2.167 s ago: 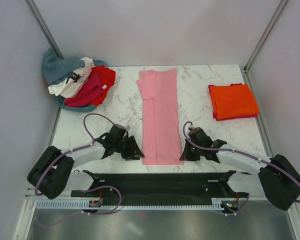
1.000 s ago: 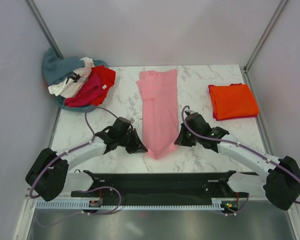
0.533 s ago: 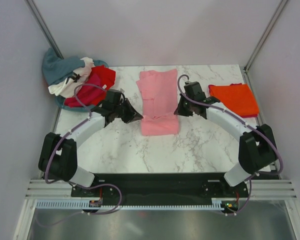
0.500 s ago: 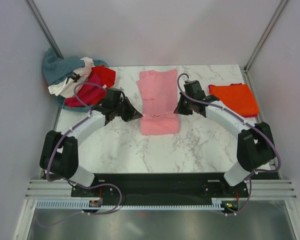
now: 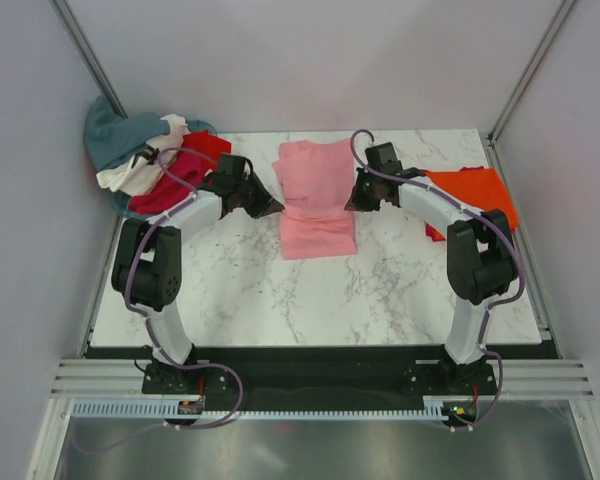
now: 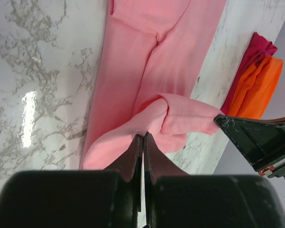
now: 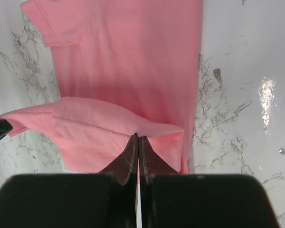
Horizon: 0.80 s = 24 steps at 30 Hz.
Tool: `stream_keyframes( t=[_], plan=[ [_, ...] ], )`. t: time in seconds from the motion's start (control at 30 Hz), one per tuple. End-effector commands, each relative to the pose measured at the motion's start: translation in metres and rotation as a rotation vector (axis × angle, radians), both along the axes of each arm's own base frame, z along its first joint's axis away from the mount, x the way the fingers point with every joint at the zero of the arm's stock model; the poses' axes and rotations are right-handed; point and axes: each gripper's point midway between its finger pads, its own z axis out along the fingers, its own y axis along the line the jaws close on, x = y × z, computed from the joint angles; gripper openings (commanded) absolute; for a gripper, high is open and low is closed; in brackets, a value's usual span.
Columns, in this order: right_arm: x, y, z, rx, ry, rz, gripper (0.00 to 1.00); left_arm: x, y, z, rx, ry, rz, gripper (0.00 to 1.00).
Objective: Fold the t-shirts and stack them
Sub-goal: Fold the tshirt
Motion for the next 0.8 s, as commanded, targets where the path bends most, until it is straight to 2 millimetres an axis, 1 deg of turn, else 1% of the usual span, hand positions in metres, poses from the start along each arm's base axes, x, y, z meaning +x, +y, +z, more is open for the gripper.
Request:
stream_keyframes(
  t=[0.0,0.07,0.2,0.43,0.53,0.57,0.6,0.63,0.73,0.77],
  plan=[
    [0.019,-0.003,0.017,0.019,-0.053,-0.006,0.00,0.024,-0.006,0.019,-0.030,-0.073,-0.014,0.02],
    [0.022,-0.006,0.016,0.021,-0.054,-0.013,0.00,0.026,-0.008,0.013,-0.031,-0.059,-0.016,0.02],
    [0.029,-0.006,0.016,0.032,-0.054,-0.014,0.00,0.032,-0.007,0.013,-0.035,-0.060,-0.009,0.02],
    [0.029,-0.007,0.024,0.046,-0.068,-0.019,0.00,0.034,-0.004,0.013,-0.031,-0.065,-0.002,0.02],
    [0.031,-0.005,0.017,0.054,-0.050,-0.014,0.00,0.038,-0.002,0.007,-0.014,-0.064,0.007,0.02],
    [0.032,-0.005,0.011,0.051,-0.038,-0.016,0.00,0.040,-0.001,0.006,-0.005,-0.066,0.012,0.02],
    [0.032,-0.004,0.010,0.051,-0.038,-0.014,0.00,0.042,0.000,0.003,-0.001,-0.064,0.016,0.02],
    [0.033,-0.004,0.009,0.052,-0.039,-0.018,0.00,0.043,0.000,-0.004,0.002,-0.052,0.016,0.02],
    [0.036,-0.005,0.005,0.053,-0.032,-0.031,0.00,0.049,-0.003,-0.007,-0.002,-0.049,0.012,0.02],
    [0.038,-0.006,0.006,0.051,-0.037,-0.039,0.00,0.052,-0.004,-0.010,-0.002,-0.048,0.011,0.02]
  ],
)
